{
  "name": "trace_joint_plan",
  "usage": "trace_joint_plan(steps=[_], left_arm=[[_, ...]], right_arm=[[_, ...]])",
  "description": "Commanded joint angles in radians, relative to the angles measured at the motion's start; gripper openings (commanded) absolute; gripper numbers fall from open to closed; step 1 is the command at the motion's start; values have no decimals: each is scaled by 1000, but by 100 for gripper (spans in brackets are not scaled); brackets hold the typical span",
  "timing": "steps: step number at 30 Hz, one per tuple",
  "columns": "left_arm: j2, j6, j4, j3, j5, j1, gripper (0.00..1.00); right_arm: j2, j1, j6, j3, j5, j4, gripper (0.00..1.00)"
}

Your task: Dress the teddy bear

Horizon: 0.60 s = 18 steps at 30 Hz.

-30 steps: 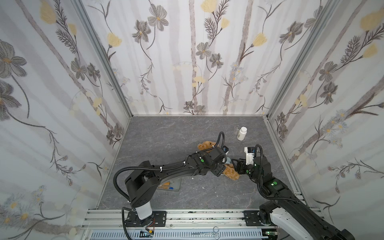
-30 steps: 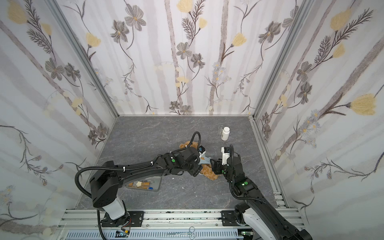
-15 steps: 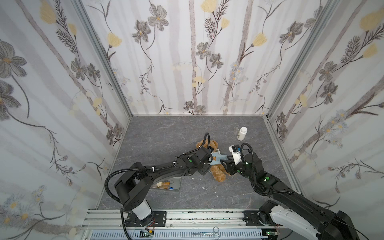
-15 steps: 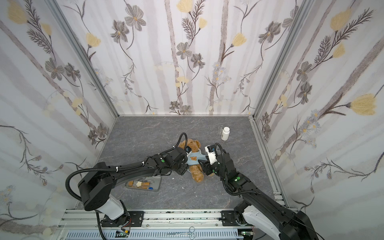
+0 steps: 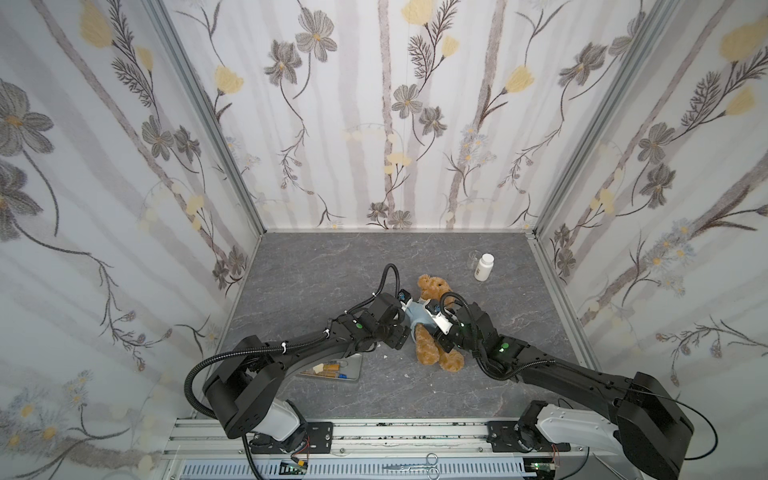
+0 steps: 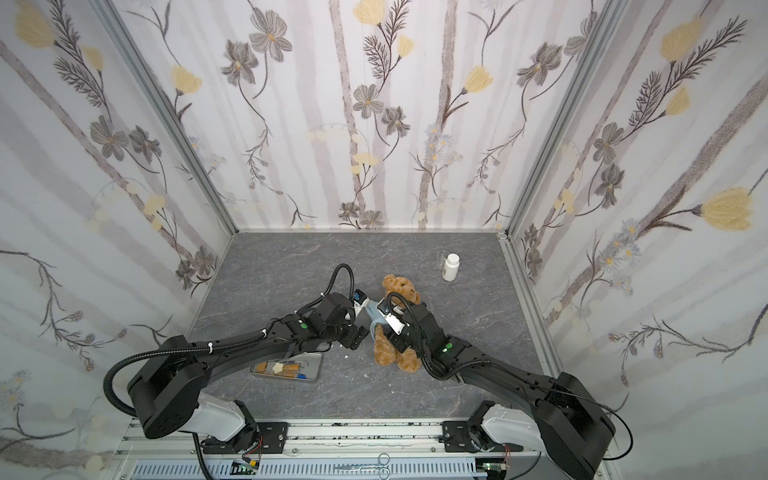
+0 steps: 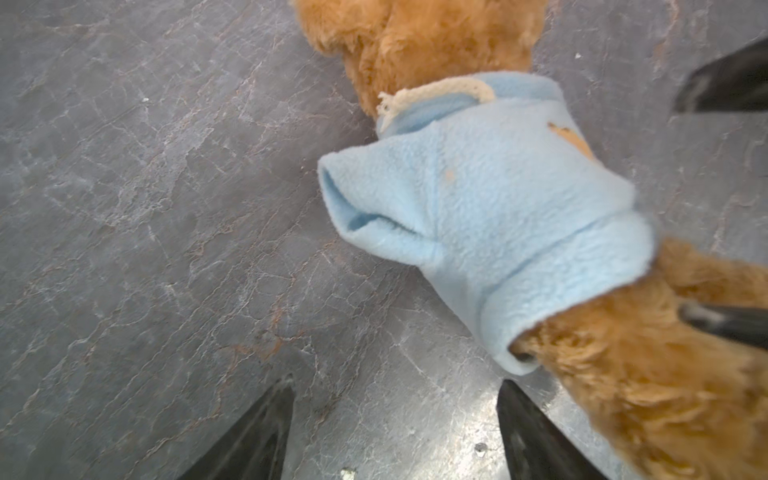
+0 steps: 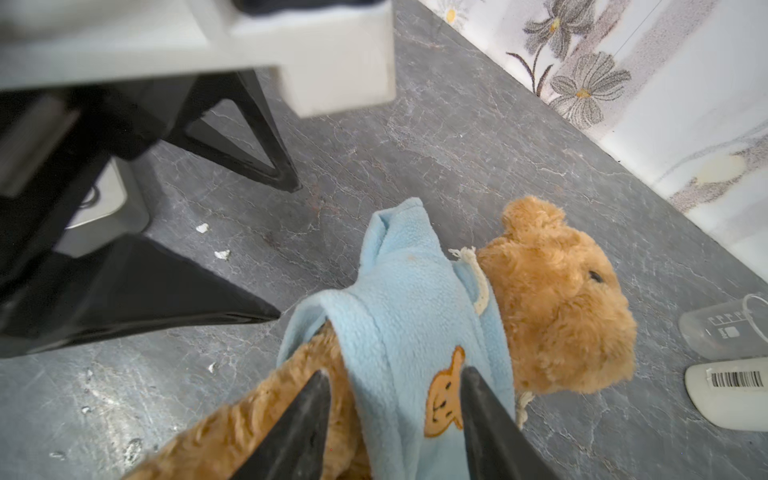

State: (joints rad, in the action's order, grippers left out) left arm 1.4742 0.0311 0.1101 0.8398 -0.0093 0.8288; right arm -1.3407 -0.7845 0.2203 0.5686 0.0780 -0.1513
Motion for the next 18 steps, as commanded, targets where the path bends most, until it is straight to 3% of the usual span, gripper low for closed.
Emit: trace_joint_plan(steps=[1,13,18], left_arm=[[-32,20,-39,-15,29,-5,78],[-122,39,-38,-36,19,-7,78],[-123,42,-39,-31,49,-7,75]], right_arm=[[-23,-1,47,26,92,66,49],[0,-22,40,-19,82,87,54],[-62,-23,57,-3,140,27,46]])
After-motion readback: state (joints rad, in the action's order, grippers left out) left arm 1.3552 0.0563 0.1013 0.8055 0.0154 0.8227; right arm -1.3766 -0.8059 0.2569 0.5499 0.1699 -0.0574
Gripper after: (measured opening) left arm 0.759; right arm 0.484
